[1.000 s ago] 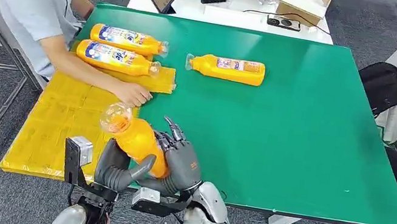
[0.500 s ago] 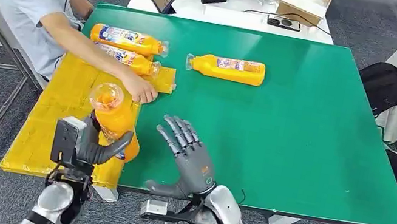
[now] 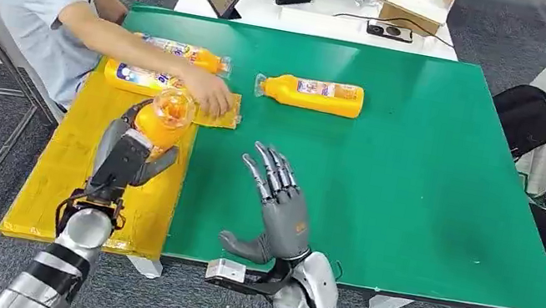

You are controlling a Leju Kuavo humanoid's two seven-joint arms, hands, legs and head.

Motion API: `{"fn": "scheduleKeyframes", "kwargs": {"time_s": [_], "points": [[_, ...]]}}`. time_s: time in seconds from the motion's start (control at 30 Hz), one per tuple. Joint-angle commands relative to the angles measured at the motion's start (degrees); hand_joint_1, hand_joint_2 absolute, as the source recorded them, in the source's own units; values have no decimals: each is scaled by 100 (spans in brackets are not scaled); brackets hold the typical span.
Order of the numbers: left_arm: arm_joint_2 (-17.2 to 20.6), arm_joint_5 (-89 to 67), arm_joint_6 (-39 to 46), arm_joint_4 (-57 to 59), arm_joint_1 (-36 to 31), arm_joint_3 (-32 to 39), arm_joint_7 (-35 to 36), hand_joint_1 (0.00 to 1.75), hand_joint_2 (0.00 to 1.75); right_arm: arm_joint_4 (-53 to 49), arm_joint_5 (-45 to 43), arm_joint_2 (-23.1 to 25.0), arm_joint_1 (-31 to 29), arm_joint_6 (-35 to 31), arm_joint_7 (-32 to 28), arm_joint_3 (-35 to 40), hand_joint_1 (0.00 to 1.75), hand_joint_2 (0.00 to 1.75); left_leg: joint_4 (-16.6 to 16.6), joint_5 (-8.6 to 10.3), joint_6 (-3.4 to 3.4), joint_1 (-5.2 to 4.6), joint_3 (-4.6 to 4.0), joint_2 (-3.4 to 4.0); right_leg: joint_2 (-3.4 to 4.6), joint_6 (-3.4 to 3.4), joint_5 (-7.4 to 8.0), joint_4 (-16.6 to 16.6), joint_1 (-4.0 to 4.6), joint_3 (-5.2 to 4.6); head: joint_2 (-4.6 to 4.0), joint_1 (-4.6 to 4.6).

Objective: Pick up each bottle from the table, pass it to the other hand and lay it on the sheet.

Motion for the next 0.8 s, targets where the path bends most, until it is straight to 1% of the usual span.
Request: {"fn": "scheduleKeyframes", "kwargs": {"time_s": [0.03, 0.07, 0.1, 0.17, 0.23, 0.3, 0.53, 0.63, 0.67, 0.7, 0.77, 0.8], "points": [[215, -2059, -112, 3581, -2154, -642, 670, 175, 175, -261, -571, -369, -164, -11, -71, 866, 0, 0, -1, 9, 5, 2, 4, -34, -37, -14, -3, 0, 5, 17, 0, 2], [228, -2383, -78, 3884, -2325, -795, 761, 175, 175, -264, -623, -415, -182, -11, -35, 954, 0, 0, -1, 12, 7, 1, 5, -42, -45, -19, -3, 1, 5, 21, 0, 0], [192, -2670, 2, 4254, -2498, -868, 923, 175, 175, -282, -747, -494, -220, -6, 4, 1090, 0, 0, 1, 12, 9, 2, 4, -34, -36, -15, -1, 1, 5, 17, 0, 0], [119, -2790, -177, 4554, -2609, -853, 1004, 175, 175, -363, -969, -547, -200, 79, 48, 1127, 0, 0, -1, 10, 10, -1, 7, -24, -24, -14, 1, 0, 3, 17, 0, 0], [92, -2843, -196, 4608, -2611, -881, 1047, 175, 175, -399, -1003, -573, -182, 94, 40, 1127, 0, 0, -3, 7, 9, 1, 13, -16, -17, -16, 1, -4, 5, 22, 0, 2], [81, -3098, -354, 4760, -2722, -1003, 1222, 175, 175, -522, -1307, -578, -164, 256, -9, 1083, 0, 0, -4, 5, 9, -1, 15, -16, -16, -16, -2, -3, 3, 23, 0, 0], [82, -3173, -408, 4782, -2766, -1038, 1260, 175, 175, -554, -1338, -577, -164, 290, -9, 1074, 0, 0, 3, 4, 7, 1, 2, -9, -10, -11, -1, 3, 4, 11, 0, 0], [77, -3389, -685, 4882, -2867, -1153, 1364, 175, 175, -614, -1550, -536, -137, 397, -72, 995, 0, 0, 6, 4, 9, 2, 1, -11, -14, -15, -1, 5, 6, 11, 0, 2], [71, -3473, -892, 4940, -2926, -1220, 1370, 175, 175, -622, -1619, -518, -121, 422, -92, 959, 0, 0, 6, 6, 6, 1, -5, -13, -14, -11, 0, 6, 4, 5, 0, 0], [72, -3562, -1059, 4973, -2974, -1287, 1392, 162, 175, -628, -1700, -496, -104, 474, -121, 930, 0, 0, 5, 6, 8, 1, -1, -11, -13, -14, 0, 5, 5, 8, 0, 2], [56, -3630, -1242, 5008, -3011, -1319, 1440, 155, 175, -594, -1772, -471, -81, 531, -182, 906, 0, 0, 5, 2, 16, 2, 18, -11, -22, -33, -4, 6, 11, 28, 0, 0], [53, -3650, -1343, 5023, -3022, -1326, 1446, 145, 175, -588, -1836, -450, -72, 571, -197, 893, 0, 0, 5, 2, 15, 2, 15, -10, -20, -29, -4, 4, 10, 26, 0, 0]]}}
